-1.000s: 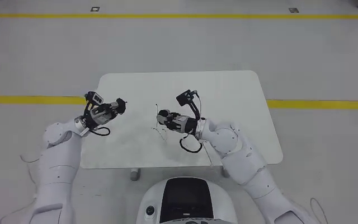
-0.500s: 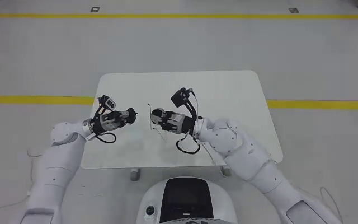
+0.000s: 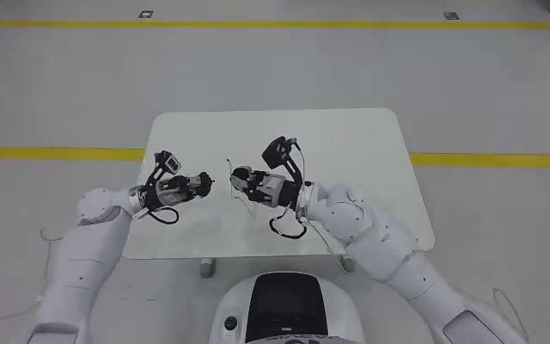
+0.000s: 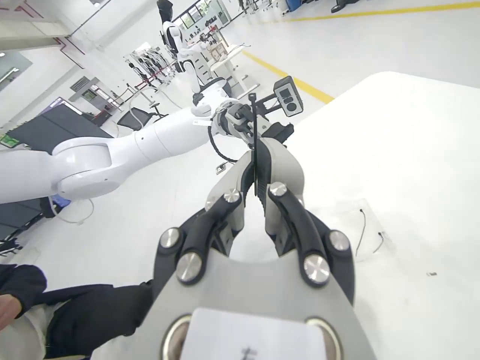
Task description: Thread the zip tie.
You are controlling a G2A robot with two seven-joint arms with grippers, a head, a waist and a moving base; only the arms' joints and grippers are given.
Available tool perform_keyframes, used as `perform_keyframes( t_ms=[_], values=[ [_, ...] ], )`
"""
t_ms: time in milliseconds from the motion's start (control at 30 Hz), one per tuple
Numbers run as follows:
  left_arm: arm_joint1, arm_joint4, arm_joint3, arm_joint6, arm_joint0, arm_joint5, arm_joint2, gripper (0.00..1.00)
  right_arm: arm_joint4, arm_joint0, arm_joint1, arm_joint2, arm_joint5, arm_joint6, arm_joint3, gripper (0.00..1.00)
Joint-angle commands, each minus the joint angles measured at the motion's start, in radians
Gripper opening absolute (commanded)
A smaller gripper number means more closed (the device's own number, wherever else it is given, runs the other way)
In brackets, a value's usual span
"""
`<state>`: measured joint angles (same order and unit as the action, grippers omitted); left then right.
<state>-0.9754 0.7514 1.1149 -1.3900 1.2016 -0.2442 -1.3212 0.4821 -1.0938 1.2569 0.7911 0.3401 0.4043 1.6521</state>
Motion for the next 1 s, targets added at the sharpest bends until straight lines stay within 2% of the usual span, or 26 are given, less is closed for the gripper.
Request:
perform_keyframes(
  t_ms=[0,133,300,567,633,800,900,967],
  values=[
    [0.014,0.032,0.012,0.0,0.008,-0.007,0.021,0.0,0.034,0.015,-0.011,-0.029,0.0,-0.031,-0.005,0.0],
    [0.046,0.088,0.024,0.0,0.015,-0.027,0.071,0.0,0.059,0.071,-0.037,-0.139,0.0,-0.143,-0.027,0.0],
    [0.073,0.154,0.029,0.0,0.012,-0.046,0.124,0.0,0.078,0.151,-0.071,-0.265,0.0,-0.34,-0.077,0.0],
    [0.073,0.154,0.029,0.0,0.012,-0.046,0.124,0.0,0.077,0.156,-0.073,-0.271,0.0,-0.352,-0.08,0.0],
    [0.072,0.146,0.032,0.027,0.016,-0.033,0.129,0.0,0.08,0.148,-0.073,-0.269,0.0,-0.356,-0.079,0.0],
    [0.07,0.148,0.029,0.0,0.015,-0.025,0.138,0.0,0.136,0.127,-0.079,-0.258,0.0,-0.435,-0.094,0.0],
    [0.069,0.165,0.028,0.0,0.017,-0.028,0.142,0.0,0.162,0.127,-0.082,-0.271,0.0,-0.472,-0.103,0.0],
    [0.069,0.18,0.03,0.0,0.018,-0.013,0.151,0.0,0.179,0.13,-0.083,-0.288,0.0,-0.504,-0.112,0.0]
  ],
)
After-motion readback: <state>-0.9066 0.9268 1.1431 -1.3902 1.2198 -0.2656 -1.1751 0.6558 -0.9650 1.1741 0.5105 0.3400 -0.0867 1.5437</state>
